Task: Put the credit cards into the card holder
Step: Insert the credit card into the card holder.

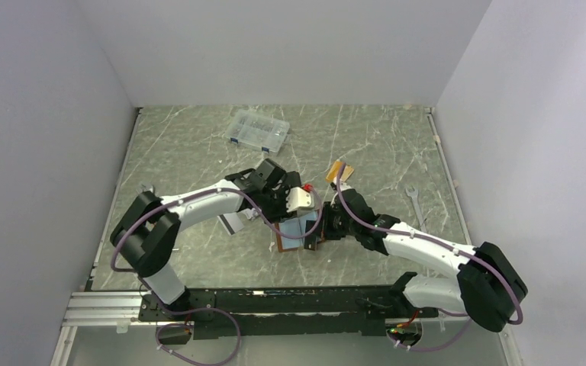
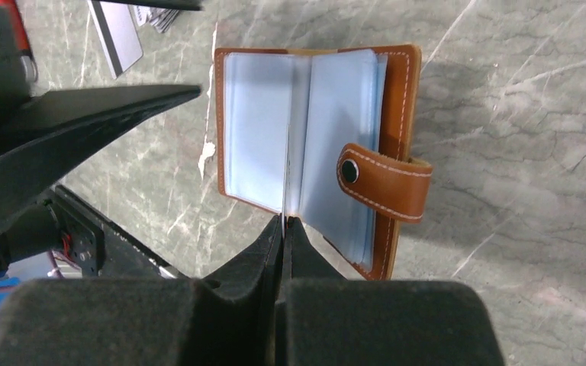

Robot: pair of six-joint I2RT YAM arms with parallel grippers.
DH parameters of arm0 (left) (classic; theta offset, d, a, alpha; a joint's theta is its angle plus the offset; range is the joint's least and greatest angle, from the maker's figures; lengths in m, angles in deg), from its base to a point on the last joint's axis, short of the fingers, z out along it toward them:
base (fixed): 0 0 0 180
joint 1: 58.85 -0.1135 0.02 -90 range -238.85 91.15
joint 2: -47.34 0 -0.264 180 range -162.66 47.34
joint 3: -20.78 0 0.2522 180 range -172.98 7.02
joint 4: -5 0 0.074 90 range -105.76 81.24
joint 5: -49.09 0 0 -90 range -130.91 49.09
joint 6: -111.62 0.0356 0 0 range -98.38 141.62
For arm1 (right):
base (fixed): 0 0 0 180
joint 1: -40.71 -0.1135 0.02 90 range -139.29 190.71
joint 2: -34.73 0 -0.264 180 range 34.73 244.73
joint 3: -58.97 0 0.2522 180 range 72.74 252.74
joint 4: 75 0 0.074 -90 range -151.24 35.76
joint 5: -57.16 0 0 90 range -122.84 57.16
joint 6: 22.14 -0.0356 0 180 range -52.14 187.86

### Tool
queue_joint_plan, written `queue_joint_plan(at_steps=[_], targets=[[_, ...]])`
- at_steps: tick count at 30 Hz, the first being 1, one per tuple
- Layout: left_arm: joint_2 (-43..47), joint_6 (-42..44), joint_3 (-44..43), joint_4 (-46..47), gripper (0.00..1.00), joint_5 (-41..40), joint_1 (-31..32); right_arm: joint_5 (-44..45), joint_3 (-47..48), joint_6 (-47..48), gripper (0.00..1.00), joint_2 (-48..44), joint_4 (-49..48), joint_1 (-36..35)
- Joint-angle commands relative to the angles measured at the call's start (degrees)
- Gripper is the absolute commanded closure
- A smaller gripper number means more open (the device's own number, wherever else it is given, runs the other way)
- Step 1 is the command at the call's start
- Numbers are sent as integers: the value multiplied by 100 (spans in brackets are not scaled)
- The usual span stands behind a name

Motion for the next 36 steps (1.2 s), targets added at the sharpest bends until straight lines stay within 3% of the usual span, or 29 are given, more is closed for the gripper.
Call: queue_joint_plan(at_steps=[1, 14, 23, 36], targets=[[763, -242, -180, -154, 46, 236, -19, -158, 174, 75, 100, 242, -549, 107], [1313, 1089, 1775, 1520, 48, 741, 278, -282, -110, -21, 100, 640, -1503, 445], [1085, 1800, 2108, 2175, 47, -61, 675, -401, -450, -257, 100, 779, -2000, 469], [853, 2903, 2443, 2055, 49, -673, 1043, -381, -702, -302, 100, 893, -2224, 462]])
